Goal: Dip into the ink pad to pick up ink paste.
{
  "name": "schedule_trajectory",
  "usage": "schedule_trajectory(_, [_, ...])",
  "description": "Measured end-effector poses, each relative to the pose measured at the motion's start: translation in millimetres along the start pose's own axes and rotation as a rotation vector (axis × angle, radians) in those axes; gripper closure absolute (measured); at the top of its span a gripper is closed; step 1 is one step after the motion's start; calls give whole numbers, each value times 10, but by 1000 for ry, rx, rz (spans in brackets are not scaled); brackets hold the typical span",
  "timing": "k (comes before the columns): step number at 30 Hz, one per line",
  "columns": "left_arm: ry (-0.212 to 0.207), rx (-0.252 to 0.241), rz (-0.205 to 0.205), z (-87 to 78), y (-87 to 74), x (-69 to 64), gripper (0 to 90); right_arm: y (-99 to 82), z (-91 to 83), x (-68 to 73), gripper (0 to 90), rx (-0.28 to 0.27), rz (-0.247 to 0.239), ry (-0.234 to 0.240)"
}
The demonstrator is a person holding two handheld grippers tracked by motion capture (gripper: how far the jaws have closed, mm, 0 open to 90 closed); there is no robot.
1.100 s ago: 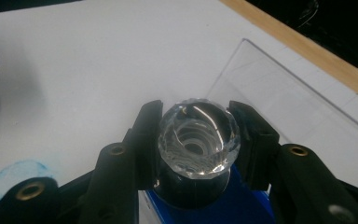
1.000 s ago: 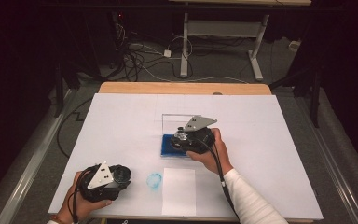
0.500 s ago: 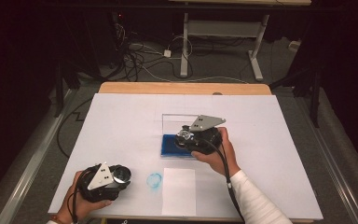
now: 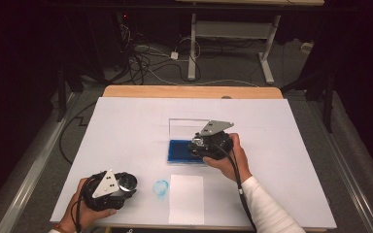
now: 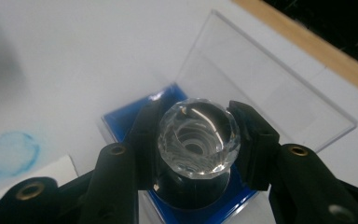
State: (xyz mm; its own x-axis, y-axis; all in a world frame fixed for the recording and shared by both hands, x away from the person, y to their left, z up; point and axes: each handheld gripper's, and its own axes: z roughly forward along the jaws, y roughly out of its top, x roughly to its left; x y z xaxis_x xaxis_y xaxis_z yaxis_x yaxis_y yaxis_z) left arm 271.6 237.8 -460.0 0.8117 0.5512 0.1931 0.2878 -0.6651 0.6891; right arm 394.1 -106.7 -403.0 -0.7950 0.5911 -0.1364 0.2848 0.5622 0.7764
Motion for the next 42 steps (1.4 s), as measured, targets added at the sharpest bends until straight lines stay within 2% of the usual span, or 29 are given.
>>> schedule_trajectory(4, [-1,-1,-3,-3,-5,5,365,-86,119,-33,575,47,18,-3])
schedule_trajectory(14, [-1,4,2,8,-2,6,365,-131,253,-58,575,67,30,-3])
schedule_trajectory(18, [-5,6,2,17,-3,6,365,-136,286,-73,575,65,39,3])
schedule_trajectory(22, [-7,12,4,27,-1,-4,365,-157,296,-94,575,58,74,12])
schedule_trajectory(25, [-8,12,5,30,4,-12,365,-153,300,-86,575,60,70,5])
schedule_trajectory(29, [-8,14,6,36,7,-20,365,-168,300,-114,575,54,95,21])
schedule_trajectory(42, [-17,1,-5,48,16,13,365,-184,310,-102,574,42,99,16])
